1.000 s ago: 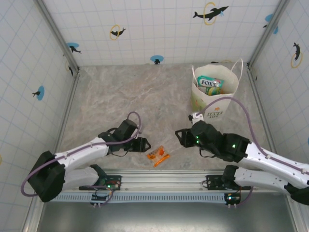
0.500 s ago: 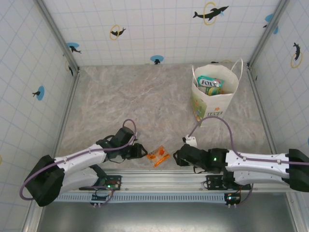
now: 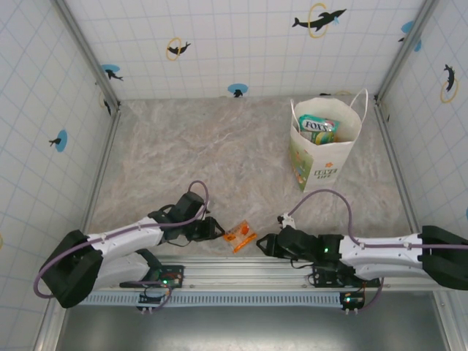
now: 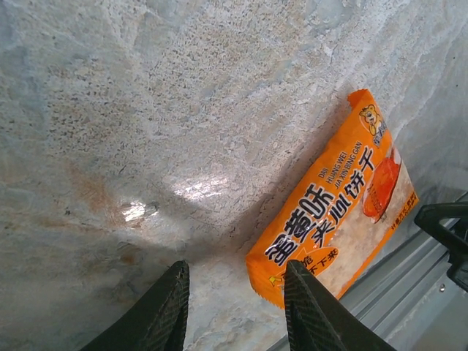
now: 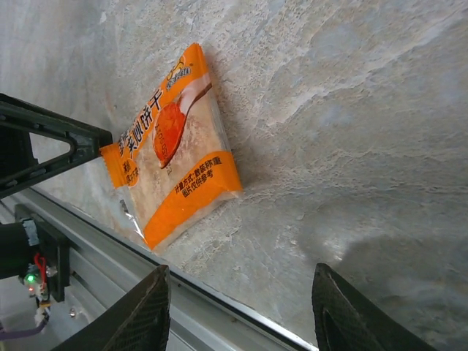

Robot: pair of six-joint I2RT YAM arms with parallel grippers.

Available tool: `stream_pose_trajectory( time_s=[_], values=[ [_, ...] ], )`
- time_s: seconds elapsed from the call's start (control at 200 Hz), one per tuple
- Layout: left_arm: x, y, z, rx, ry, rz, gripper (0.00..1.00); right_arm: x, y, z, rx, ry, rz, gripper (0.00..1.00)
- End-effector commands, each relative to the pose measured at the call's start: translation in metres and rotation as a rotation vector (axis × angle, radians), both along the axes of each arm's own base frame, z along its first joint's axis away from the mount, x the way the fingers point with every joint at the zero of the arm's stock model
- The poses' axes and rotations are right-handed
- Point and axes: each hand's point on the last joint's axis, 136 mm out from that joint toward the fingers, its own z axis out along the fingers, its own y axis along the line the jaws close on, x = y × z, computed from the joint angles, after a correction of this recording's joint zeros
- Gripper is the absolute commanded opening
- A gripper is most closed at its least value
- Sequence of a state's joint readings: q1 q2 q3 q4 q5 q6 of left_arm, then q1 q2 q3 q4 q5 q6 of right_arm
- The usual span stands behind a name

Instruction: Place the snacks into the paper bag

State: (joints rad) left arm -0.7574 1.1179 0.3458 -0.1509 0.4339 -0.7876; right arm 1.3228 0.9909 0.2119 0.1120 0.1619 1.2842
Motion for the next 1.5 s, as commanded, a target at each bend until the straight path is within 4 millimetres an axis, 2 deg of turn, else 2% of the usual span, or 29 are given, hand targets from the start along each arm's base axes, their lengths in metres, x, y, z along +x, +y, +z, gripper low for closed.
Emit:
stream_pose_trajectory(
  time_s=[0.0,0.105,0.27,0.616,0.971,1.311,1.496],
  values=[
    [0.001,-0.001,0.007,-0.023,-0.001,0.013,0.38,0.003,0.006,0.000,0.071,0.025,-0.018,0.52],
    [0.001,-0.003,0.012,-0.043,-0.014,0.013,0.41,0.006,0.004,-0.004,0.087,0.039,-0.025,0.51],
    [-0.005,-0.002,0.005,-0.035,0.003,-0.023,0.41,0.009,0.005,-0.007,0.098,0.046,-0.013,0.51],
    [-0.013,-0.007,-0.006,-0.044,0.052,-0.071,0.23,0.008,0.012,-0.014,0.098,0.061,0.015,0.51],
    [-0.008,-0.011,-0.014,-0.036,0.045,-0.068,0.17,0.015,0.017,-0.021,0.107,0.069,0.011,0.49],
    [-0.005,-0.017,-0.018,-0.036,0.045,-0.077,0.16,0.024,0.035,-0.018,0.155,0.065,0.020,0.46],
    [-0.004,-0.021,-0.018,-0.037,0.042,-0.083,0.16,0.023,0.047,-0.018,0.171,0.081,0.042,0.39]
  ],
)
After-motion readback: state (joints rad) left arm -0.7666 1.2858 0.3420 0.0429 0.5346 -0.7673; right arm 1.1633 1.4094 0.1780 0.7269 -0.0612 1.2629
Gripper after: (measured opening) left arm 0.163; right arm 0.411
